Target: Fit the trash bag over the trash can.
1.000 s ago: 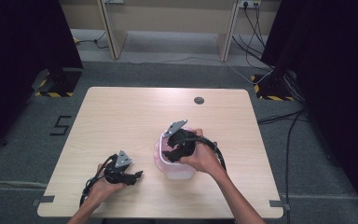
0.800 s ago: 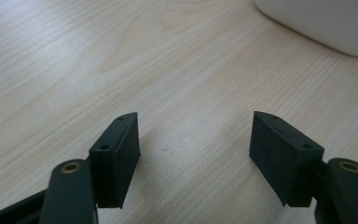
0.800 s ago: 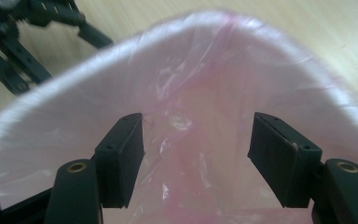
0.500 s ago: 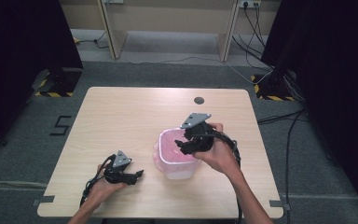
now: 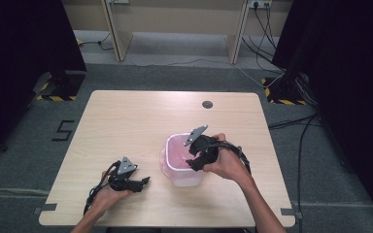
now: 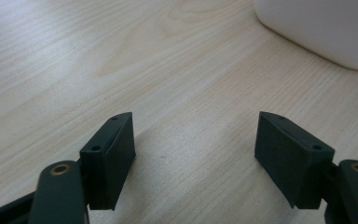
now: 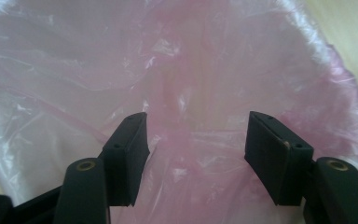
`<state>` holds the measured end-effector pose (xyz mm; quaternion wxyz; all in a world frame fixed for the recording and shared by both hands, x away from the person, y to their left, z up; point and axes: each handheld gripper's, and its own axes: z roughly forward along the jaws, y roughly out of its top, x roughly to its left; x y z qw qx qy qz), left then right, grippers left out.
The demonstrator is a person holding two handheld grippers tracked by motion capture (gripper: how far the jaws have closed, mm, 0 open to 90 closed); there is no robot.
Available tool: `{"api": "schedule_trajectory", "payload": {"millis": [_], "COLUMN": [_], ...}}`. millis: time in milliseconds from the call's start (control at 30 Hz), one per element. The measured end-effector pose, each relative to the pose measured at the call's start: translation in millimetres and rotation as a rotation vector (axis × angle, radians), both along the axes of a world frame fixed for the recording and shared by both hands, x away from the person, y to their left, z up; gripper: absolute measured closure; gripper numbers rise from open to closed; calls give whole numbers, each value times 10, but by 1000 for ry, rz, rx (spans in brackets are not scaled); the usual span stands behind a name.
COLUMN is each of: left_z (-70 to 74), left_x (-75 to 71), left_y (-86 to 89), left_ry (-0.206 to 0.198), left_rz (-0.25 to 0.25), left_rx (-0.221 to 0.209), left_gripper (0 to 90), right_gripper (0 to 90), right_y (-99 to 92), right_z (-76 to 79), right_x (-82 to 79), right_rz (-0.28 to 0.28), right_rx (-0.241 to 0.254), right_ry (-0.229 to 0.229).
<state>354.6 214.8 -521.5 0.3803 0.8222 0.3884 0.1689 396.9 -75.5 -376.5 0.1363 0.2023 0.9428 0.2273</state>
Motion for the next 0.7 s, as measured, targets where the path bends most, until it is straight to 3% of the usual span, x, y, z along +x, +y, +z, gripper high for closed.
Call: {"api": "schedule_trajectory", "payload": {"millis": [167, 300, 400, 467, 533, 600, 700], "left_z": [0, 2, 0, 1, 1, 2, 2], "left_x": [0, -2, -3, -3, -2, -5, 0], "left_y": [-1, -1, 0, -1, -2, -3, -2], "left_ry": [0, 2, 1, 2, 2, 1, 2], "left_rz": [0, 0, -1, 1, 0, 3, -1], "left_rx": [0, 1, -1, 0, 0, 2, 1], "left_gripper": [279, 280, 279, 279, 278, 279, 278], "right_gripper": [364, 329, 315, 313, 285, 257, 233], "right_y": [9, 34, -8, -89, -182, -265, -316], "right_z": [0, 6, 91, 205, 303, 340, 240], "right_x": [-2, 23, 11, -11, -19, -15, 3], "right_rz": [-47, -41, -45, -89, -166, -252, -322], "right_rx": [2, -3, 92, 182, 222, 208, 152], "right_ry": [25, 39, -20, -75, -145, -195, -165]}}
